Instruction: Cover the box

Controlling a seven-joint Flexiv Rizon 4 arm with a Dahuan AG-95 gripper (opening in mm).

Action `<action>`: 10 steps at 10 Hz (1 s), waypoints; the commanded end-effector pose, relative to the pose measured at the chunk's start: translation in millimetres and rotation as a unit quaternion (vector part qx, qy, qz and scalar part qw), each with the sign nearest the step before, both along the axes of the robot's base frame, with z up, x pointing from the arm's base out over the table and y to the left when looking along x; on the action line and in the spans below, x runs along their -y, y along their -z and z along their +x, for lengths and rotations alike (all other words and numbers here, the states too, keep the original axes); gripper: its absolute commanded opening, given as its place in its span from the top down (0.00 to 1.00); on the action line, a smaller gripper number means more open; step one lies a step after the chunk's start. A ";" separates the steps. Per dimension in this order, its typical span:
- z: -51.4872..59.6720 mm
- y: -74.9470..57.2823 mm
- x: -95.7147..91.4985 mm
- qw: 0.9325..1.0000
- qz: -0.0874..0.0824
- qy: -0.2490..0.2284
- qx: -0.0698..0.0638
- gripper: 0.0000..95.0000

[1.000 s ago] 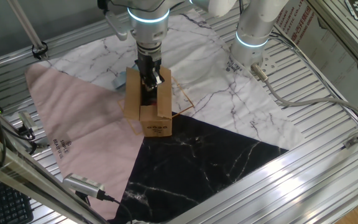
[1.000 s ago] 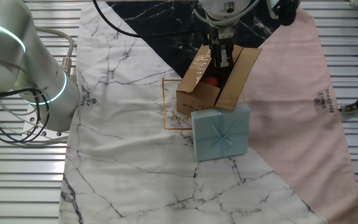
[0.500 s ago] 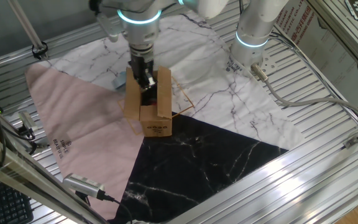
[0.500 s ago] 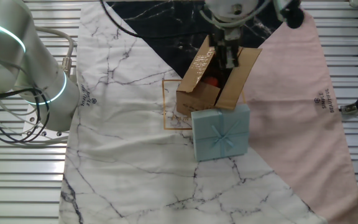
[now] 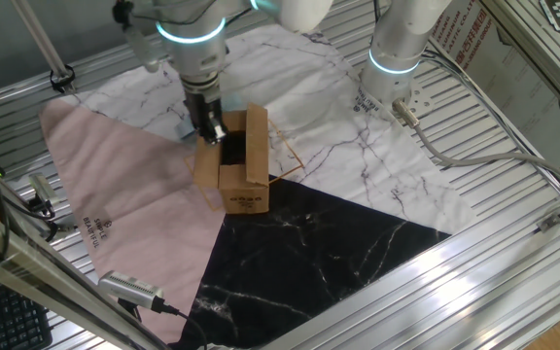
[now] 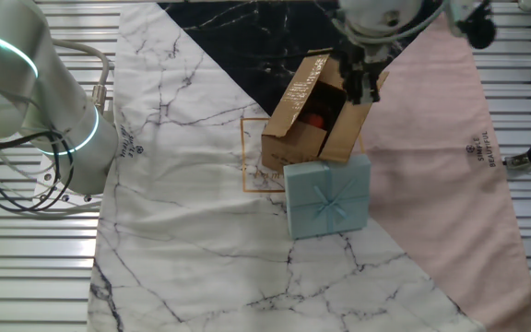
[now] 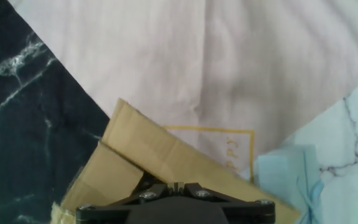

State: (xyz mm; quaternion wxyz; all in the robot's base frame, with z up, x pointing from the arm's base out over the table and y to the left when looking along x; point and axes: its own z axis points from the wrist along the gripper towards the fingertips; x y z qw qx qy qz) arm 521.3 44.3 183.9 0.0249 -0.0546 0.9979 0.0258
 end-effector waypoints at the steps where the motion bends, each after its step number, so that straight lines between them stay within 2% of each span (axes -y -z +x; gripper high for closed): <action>1: 5.3 -1.0 3.4 1.000 0.002 -0.002 0.000 1.00; 5: 20.9 -5.1 14.9 1.000 0.005 -0.013 -0.003 1.00; 10: 38.8 2.0 19.0 1.000 0.006 -0.022 -0.005 1.00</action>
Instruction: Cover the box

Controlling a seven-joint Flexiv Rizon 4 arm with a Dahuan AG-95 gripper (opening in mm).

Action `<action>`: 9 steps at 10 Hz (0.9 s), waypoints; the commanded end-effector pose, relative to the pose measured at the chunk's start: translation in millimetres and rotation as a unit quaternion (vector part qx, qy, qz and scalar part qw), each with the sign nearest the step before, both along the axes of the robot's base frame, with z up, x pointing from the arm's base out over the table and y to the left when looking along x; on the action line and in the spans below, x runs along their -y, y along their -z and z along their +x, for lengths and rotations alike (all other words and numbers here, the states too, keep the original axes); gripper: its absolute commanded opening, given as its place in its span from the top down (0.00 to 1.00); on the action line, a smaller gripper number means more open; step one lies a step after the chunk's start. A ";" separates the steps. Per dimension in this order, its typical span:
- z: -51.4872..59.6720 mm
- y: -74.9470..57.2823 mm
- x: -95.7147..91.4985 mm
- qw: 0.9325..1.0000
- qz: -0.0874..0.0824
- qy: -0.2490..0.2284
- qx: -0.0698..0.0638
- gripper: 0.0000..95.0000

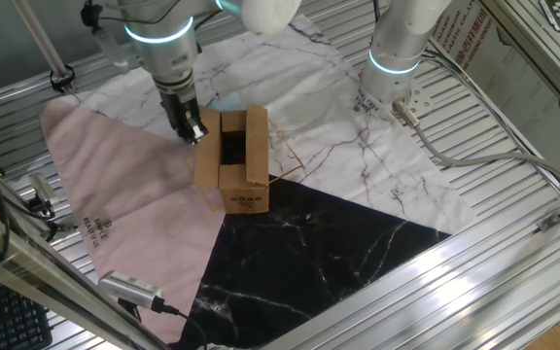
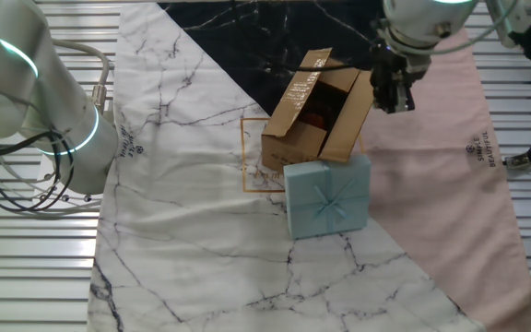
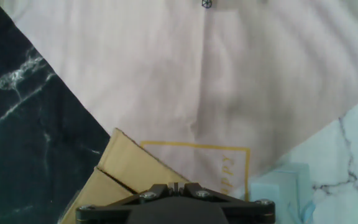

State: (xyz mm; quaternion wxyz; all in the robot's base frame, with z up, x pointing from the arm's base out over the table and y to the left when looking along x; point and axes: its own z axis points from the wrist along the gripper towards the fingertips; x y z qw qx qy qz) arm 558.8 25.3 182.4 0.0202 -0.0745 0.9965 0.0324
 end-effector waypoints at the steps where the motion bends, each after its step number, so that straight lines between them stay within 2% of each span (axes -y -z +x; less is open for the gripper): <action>1: 2.8 2.1 1.2 1.000 0.001 -0.003 0.000 1.00; 3: 5.2 6.5 5.1 1.000 0.002 -0.006 0.001 1.00; 9: 3.6 7.6 7.2 1.000 0.012 0.001 -0.001 1.00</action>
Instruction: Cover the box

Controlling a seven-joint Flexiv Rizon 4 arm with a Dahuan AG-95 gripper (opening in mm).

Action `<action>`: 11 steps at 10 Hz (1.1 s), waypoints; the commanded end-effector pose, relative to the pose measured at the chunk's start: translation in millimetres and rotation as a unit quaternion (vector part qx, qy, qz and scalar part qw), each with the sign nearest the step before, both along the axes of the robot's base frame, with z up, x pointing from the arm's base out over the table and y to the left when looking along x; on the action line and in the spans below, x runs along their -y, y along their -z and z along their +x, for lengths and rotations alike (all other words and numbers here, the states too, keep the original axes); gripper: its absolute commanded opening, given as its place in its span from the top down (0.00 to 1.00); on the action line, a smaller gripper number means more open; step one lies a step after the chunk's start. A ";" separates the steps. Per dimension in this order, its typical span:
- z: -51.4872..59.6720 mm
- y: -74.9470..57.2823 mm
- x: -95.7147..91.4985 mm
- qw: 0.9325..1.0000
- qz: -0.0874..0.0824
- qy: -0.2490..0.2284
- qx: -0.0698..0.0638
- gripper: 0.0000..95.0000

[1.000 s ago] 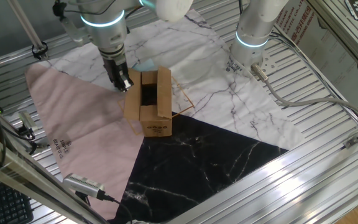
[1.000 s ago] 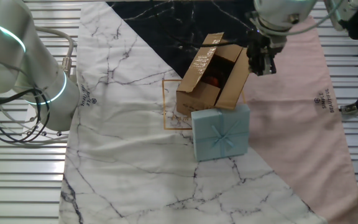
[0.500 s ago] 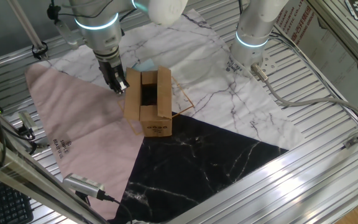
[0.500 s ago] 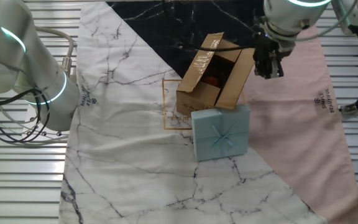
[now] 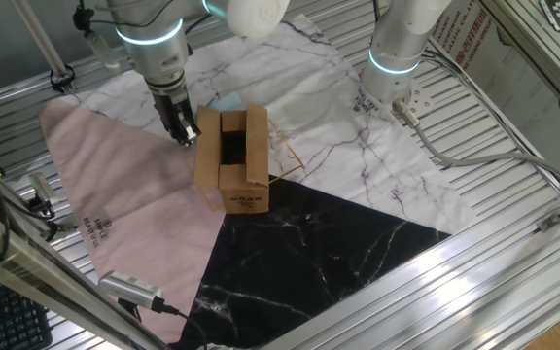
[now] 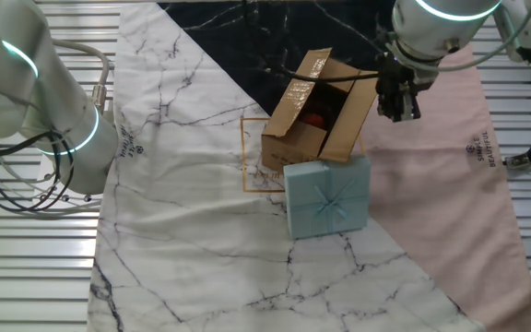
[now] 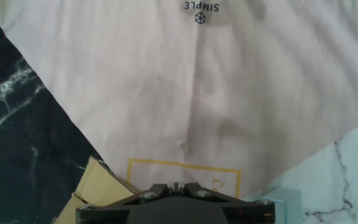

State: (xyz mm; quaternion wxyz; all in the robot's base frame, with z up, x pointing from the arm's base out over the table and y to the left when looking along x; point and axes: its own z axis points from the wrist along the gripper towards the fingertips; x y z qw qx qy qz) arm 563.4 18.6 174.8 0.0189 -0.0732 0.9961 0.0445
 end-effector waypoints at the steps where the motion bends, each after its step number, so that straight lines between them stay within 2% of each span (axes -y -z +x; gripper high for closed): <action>1: -1.8 0.2 0.9 1.000 0.001 0.000 0.001 1.00; 7: -15.2 2.1 7.2 1.000 0.014 0.008 0.001 1.00; 8: -18.3 1.9 7.7 1.000 0.020 0.014 0.000 1.00; 11: -21.0 -1.2 5.4 1.000 0.021 0.020 -0.002 1.00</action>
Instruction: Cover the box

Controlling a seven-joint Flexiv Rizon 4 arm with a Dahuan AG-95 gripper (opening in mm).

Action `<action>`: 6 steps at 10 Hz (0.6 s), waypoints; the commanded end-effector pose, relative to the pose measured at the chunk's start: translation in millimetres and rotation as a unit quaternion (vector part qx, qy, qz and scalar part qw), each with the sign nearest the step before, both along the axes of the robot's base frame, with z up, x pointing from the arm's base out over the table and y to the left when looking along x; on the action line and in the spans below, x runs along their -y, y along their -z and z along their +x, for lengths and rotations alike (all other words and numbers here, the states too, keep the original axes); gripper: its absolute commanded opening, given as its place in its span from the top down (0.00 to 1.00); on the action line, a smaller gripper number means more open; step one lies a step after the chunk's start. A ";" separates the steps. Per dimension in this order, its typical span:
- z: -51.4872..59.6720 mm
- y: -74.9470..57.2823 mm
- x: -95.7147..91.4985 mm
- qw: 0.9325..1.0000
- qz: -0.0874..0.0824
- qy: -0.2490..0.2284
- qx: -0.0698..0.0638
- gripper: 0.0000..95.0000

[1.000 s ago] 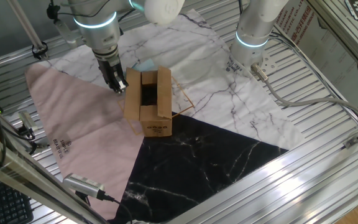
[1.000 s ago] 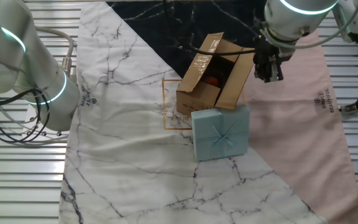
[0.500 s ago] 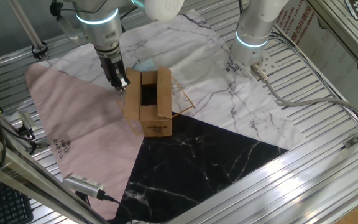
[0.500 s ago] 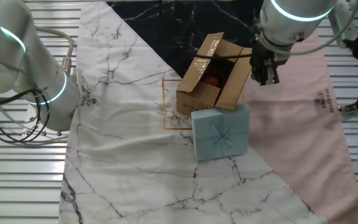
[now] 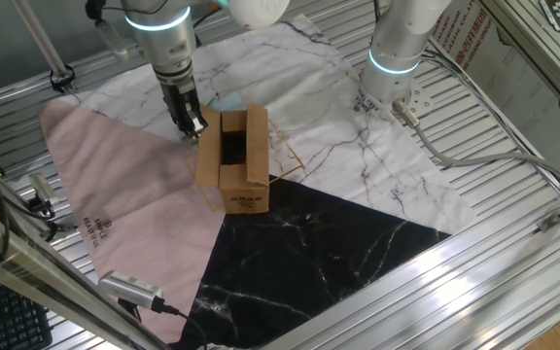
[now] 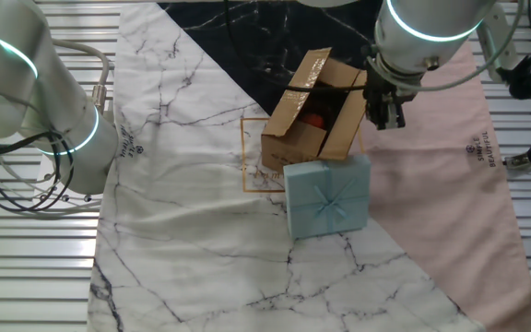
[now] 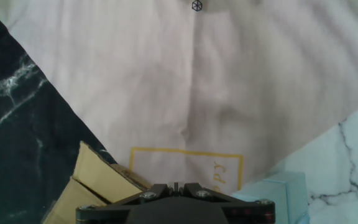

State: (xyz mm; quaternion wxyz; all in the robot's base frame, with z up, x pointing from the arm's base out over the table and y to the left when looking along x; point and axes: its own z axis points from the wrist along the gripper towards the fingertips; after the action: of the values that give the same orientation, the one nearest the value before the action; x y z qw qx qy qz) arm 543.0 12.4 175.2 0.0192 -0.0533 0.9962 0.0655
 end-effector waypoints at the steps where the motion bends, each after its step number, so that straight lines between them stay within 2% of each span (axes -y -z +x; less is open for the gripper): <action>1: -1.9 -2.5 -1.9 1.000 0.000 0.003 -0.001 1.00; 6: -12.3 -6.2 -3.3 1.000 0.005 0.012 -0.001 1.00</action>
State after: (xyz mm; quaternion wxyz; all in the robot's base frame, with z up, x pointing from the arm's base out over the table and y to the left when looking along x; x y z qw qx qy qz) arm 529.2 15.5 181.6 0.0189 -0.0408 0.9965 0.0703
